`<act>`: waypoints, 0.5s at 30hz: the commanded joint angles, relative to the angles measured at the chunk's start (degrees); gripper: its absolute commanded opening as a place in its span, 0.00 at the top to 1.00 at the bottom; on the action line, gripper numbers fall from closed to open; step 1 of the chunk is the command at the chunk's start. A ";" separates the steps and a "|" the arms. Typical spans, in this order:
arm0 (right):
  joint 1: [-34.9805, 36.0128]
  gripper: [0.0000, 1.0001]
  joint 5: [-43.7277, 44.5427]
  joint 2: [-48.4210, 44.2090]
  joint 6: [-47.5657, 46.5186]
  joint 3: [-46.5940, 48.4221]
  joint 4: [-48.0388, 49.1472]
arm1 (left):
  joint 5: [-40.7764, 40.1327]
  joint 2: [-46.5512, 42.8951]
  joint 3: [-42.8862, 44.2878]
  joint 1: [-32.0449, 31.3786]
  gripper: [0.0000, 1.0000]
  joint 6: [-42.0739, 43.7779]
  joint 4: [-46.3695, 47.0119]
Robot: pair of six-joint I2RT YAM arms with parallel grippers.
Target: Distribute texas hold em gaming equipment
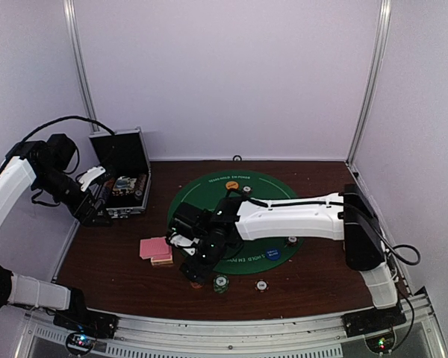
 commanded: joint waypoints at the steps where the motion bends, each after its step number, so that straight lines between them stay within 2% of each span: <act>1: 0.40 0.21 -1.09 1.98 -1.02 2.15 -0.29 | 0.50 -0.32 1.16 -0.30 0.02 0.68 -0.07; 15: 0.74 0.40 -2.18 3.27 -1.07 2.31 0.15 | 0.35 -0.23 1.25 -0.27 0.02 0.69 -0.04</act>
